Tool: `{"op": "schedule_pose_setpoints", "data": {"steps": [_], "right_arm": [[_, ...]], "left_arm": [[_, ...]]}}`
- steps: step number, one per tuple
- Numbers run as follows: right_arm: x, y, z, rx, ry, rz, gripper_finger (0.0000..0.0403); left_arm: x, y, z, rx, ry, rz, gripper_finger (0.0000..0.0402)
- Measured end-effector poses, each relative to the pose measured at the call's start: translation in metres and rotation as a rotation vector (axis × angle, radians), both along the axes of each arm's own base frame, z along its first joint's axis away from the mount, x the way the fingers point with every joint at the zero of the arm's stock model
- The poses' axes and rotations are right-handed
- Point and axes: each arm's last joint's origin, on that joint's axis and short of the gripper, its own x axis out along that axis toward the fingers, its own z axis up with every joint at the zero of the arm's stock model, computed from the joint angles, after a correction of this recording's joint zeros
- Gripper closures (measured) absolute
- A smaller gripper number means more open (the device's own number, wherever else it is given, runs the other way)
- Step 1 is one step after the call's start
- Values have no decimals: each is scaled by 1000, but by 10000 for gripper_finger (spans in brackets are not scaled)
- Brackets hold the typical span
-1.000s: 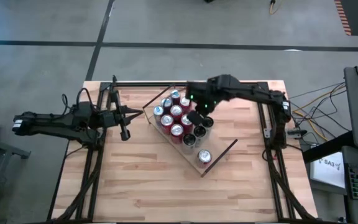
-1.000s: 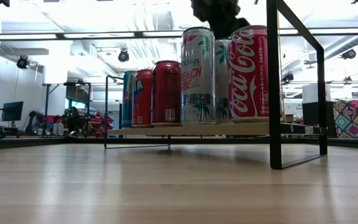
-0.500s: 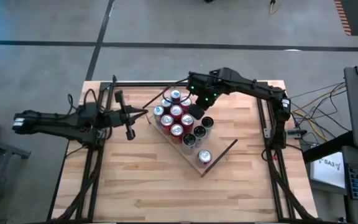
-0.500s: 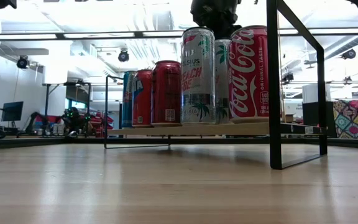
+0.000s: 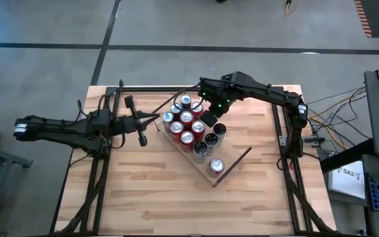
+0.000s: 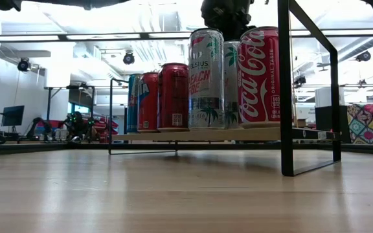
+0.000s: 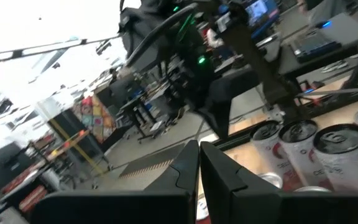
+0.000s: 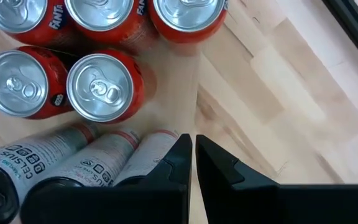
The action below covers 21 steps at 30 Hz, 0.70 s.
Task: Place canned beverage on shelf
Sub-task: Adjust the pink soda can
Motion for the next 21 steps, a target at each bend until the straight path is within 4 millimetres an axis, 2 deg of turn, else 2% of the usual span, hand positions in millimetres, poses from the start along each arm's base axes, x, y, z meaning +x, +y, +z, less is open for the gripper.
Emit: {"op": "schedule_pose_setpoints", "data": {"steps": [14,21], "right_arm": [[1,6,-10,5,45,-4,390],[14,15,-9,-17,-53,23,390]], "left_arm": [[0,1,-1,-3,8,32,402],[0,1,-1,-3,8,32,402]]}}
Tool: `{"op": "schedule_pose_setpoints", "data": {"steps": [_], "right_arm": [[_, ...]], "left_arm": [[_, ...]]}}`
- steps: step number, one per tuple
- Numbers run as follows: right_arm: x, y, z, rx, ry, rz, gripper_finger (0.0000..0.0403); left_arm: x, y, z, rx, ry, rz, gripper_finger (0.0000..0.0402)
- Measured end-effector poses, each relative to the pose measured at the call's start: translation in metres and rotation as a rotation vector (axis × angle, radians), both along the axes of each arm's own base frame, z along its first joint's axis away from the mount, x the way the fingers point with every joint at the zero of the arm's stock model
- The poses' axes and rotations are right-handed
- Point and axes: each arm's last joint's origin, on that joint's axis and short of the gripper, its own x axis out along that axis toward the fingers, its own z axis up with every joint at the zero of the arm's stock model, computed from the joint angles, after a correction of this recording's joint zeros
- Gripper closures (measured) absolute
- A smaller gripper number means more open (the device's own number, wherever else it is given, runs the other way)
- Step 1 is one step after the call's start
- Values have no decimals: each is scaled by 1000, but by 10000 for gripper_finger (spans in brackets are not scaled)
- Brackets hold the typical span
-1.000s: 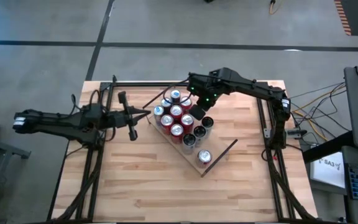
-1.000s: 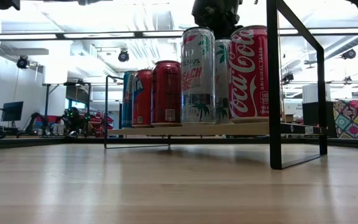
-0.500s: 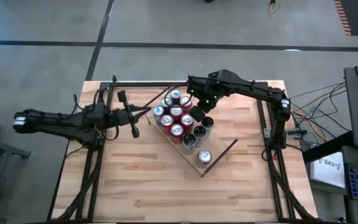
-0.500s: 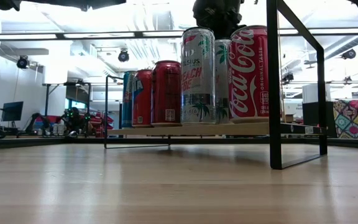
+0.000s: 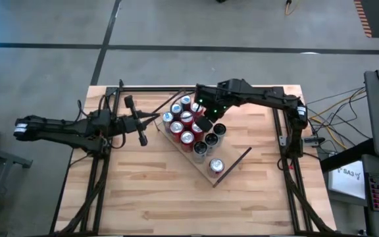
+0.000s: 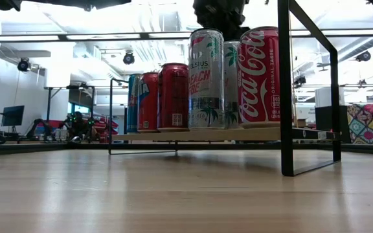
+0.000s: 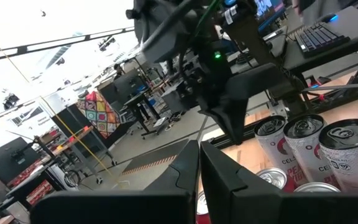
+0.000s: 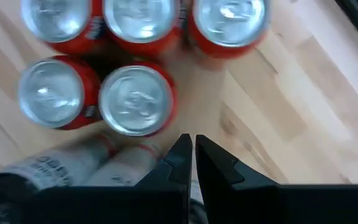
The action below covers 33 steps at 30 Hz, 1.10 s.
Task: Place canned beverage on shelf
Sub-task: Adjust the pink soda can
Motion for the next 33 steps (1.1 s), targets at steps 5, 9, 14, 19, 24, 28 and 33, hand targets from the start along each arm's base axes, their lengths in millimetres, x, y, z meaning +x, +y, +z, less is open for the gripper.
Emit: {"op": "schedule_pose_setpoints", "data": {"steps": [5,9,14,19,24,28,33], "right_arm": [[4,11,-4,6,-5,19,390],[5,15,-13,7,30,11,390],[4,16,-24,4,73,-8,390],[3,16,-29,17,96,-17,390],[1,20,-30,27,120,-32,390],[2,23,-28,22,111,-27,390],[2,22,-21,-11,89,-32,390]], "left_arm": [[0,0,0,0,-1,0,402],[0,0,0,0,-1,0,402],[0,0,0,-2,-2,0,402],[0,0,0,-9,-3,-1,402],[0,0,0,-27,-8,-3,402],[0,0,0,-28,-8,-3,402],[0,0,0,-28,-8,-4,402]]}}
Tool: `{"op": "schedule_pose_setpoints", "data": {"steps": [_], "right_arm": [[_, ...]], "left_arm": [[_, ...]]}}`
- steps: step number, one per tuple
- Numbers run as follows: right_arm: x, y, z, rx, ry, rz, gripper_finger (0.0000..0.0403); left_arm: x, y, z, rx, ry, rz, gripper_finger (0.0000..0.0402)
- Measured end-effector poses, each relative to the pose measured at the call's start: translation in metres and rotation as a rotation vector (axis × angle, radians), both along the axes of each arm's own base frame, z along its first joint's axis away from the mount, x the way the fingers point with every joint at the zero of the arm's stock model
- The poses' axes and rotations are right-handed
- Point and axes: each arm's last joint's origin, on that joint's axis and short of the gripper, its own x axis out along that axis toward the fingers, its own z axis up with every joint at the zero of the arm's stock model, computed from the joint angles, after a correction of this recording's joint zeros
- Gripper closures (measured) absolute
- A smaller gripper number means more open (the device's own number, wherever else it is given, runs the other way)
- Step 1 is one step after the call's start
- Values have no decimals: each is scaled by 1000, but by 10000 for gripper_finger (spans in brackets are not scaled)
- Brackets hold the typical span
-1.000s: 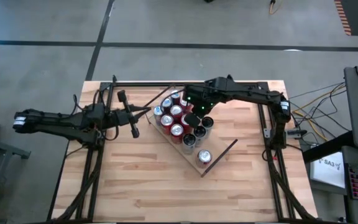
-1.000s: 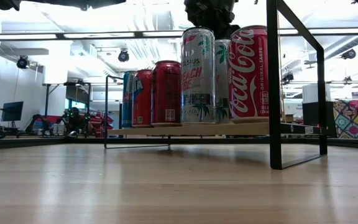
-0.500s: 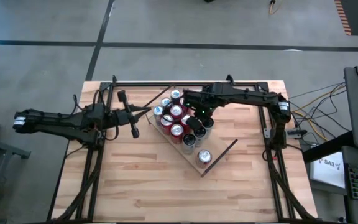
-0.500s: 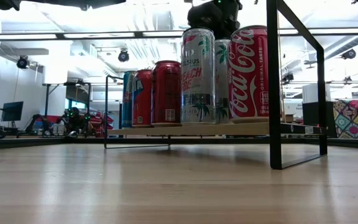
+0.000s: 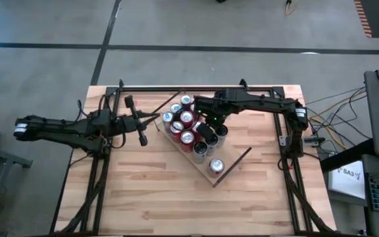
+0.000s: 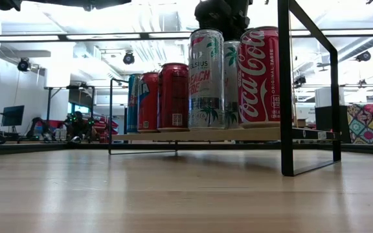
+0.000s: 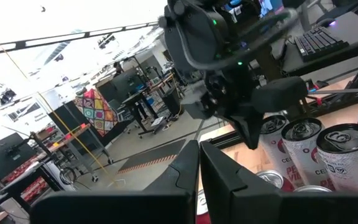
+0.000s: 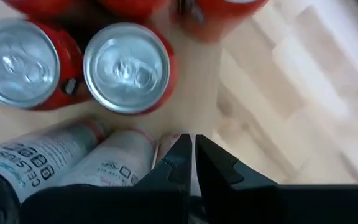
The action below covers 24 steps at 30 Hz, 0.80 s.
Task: Place canned beverage on shelf
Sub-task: Adjust the pink soda can, then return to Home Position
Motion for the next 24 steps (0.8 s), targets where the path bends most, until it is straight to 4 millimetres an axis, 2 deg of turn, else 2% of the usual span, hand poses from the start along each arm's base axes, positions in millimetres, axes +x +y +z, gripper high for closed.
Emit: {"op": "schedule_pose_setpoints", "data": {"steps": [6,9,13,17,24], "right_arm": [[-4,3,23,-107,-65,96,390],[-4,15,36,-189,-167,215,390],[-4,34,46,-276,-325,389,390],[-10,44,49,-345,-426,506,390],[-22,51,31,-326,-590,658,390]], "left_arm": [[0,0,4,-51,-29,-14,402],[0,-1,4,-136,-55,-46,402],[0,-5,5,-285,-95,-195,402],[0,-9,8,-398,-121,-349,402],[-1,-9,8,-481,-125,-368,402]]}}
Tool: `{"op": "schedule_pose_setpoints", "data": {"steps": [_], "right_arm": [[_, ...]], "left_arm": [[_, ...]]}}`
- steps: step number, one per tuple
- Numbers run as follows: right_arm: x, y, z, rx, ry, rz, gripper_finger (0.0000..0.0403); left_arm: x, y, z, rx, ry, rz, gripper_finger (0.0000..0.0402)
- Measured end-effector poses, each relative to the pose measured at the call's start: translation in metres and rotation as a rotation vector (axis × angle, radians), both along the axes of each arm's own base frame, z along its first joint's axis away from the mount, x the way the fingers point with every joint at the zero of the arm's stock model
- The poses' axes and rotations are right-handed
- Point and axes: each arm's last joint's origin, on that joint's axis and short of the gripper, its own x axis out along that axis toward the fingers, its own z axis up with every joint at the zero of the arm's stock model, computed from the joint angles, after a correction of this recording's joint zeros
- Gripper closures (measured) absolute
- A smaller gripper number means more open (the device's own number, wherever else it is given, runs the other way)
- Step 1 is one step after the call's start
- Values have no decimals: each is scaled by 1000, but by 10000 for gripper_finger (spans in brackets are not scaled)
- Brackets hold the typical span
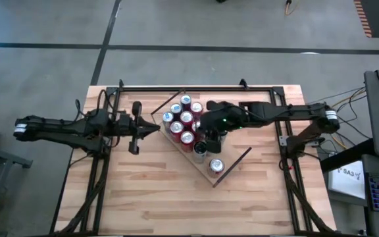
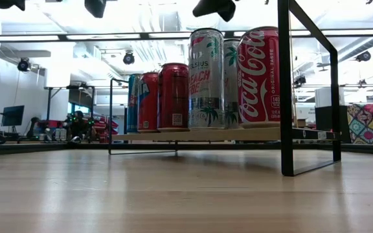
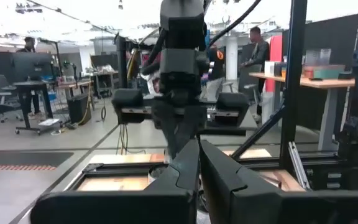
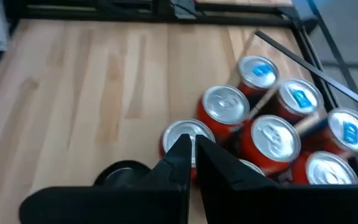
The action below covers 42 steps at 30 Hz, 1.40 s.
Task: Place canned beverage on shelf
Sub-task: Return to Home Position
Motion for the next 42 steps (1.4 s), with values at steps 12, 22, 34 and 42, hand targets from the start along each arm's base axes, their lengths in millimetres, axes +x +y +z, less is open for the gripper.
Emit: {"op": "schedule_pose_setpoints", "data": {"steps": [12,22,34,42], "right_arm": [[-39,-6,-34,32,-230,117,390],[-67,-18,-51,19,-323,101,390],[-93,-18,-64,19,-392,113,390],[-106,-21,-74,28,-422,103,390]], "left_arm": [[-49,0,12,7,158,-7,402],[-97,0,-12,3,4,-17,402],[-115,1,-54,0,-42,2,402],[-109,2,-61,-29,-11,35,402]]}}
